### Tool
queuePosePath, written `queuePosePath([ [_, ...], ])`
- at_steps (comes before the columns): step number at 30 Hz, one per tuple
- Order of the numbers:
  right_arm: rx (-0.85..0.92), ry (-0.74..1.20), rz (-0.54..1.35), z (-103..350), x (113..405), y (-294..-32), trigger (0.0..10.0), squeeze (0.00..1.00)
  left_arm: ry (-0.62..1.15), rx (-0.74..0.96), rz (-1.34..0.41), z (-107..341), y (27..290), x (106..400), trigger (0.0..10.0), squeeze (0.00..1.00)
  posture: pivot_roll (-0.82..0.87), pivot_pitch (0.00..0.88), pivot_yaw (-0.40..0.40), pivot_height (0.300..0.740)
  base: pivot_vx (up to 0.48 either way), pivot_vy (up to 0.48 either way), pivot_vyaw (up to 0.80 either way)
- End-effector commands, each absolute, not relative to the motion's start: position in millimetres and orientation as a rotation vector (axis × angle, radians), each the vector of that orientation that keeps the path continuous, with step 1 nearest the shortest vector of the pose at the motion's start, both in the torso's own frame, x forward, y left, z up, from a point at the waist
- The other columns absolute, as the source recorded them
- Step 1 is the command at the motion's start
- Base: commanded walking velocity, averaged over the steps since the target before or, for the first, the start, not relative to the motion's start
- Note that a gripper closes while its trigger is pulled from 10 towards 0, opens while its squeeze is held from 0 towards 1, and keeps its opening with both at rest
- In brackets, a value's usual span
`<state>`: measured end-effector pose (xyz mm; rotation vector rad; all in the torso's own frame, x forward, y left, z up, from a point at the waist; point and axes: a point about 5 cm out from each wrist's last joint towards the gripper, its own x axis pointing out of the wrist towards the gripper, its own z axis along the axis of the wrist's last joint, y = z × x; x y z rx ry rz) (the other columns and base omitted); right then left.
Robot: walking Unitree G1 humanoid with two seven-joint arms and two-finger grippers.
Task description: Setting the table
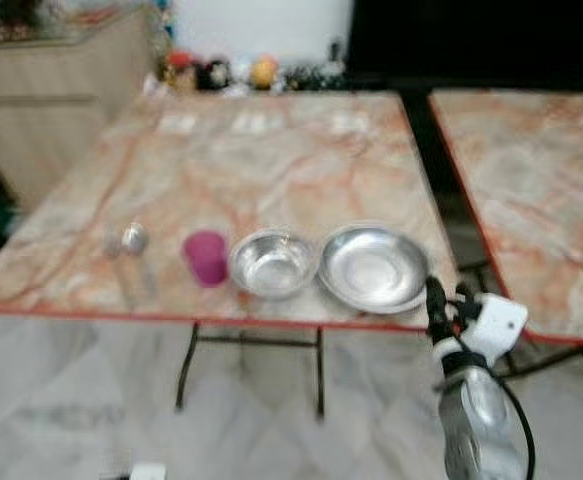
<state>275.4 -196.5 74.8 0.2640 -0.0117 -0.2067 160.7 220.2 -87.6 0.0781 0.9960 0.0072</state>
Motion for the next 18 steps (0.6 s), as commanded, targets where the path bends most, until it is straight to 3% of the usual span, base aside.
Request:
queuePosePath([
  [1,0.278,-0.027,-0.217,79.4,277.5,-196.3,10.0,0.00,1.013,0.090,0.002,-89.8,222.0,154.3,10.0,0.00,0.02,0.000,0.007,0.740,0.000,0.000,0.00],
  [18,0.421,-0.002,-0.233,89.1,258.3,-192.5,10.0,0.00,1.013,0.089,0.013,-89.7,226.4,151.7,10.0,0.00,0.02,0.000,-0.001,0.740,0.000,0.000,0.00],
])
